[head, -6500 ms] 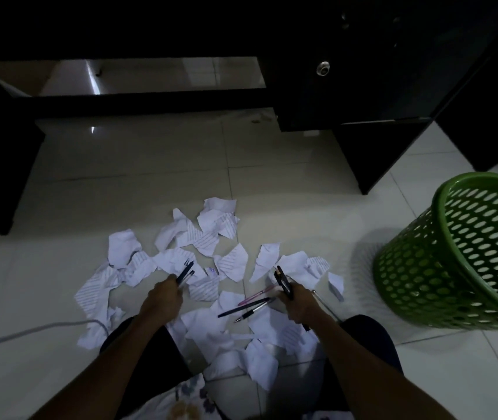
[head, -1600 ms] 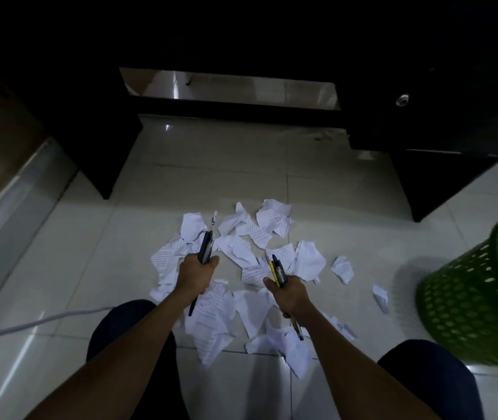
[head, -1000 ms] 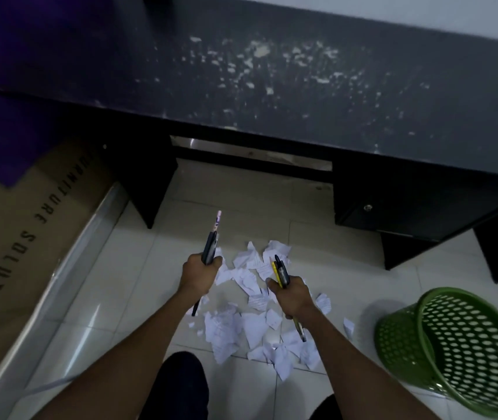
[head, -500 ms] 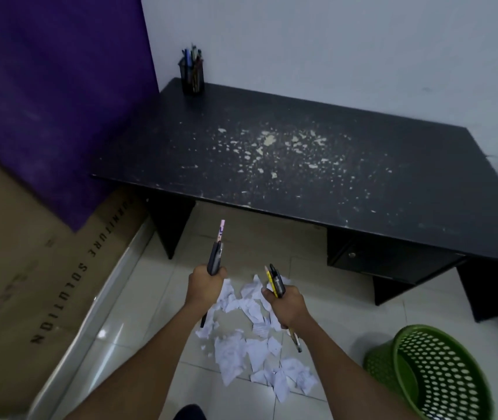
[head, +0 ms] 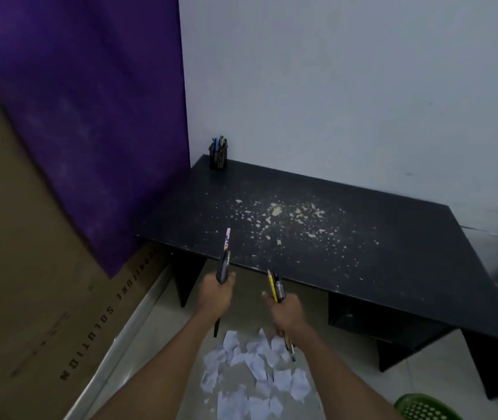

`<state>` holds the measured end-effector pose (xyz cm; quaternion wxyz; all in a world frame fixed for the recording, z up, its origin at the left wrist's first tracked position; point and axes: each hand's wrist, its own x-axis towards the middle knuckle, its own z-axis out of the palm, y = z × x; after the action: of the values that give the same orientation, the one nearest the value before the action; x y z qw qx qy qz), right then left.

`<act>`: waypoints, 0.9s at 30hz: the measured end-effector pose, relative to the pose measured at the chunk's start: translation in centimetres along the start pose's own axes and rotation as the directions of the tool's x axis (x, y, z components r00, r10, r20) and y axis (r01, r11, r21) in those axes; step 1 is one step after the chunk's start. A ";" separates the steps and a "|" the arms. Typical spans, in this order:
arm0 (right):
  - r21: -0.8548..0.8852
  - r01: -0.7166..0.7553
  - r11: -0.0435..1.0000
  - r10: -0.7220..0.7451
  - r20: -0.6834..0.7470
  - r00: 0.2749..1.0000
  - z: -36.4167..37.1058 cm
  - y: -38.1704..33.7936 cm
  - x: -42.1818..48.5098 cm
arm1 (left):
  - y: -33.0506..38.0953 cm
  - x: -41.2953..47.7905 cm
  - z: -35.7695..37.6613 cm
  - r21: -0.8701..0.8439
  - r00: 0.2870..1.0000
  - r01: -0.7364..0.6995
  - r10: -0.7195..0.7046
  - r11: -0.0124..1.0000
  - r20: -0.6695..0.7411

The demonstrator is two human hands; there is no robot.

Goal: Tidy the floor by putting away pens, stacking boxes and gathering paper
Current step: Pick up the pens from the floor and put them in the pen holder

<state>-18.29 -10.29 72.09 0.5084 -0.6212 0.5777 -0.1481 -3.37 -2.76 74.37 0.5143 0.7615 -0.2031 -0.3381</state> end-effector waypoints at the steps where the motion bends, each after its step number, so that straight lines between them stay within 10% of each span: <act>1: -0.004 0.023 1.000 -0.023 -0.005 1.000 -0.2 -1.2 0.0 | 1.1 0.0 -0.2 -0.001 1.000 -0.029 0.029 1.000 -0.002; 27: 0.116 0.228 0.967 -0.214 -0.121 0.969 2.2 -20.4 6.4 | 14.3 10.0 -8.2 0.016 0.969 -0.247 0.247 0.969 0.002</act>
<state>-3.19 -18.57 84.91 0.4960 -0.6389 0.5203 -0.2740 9.98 -9.60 86.49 0.5464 0.7344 -0.2989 -0.2697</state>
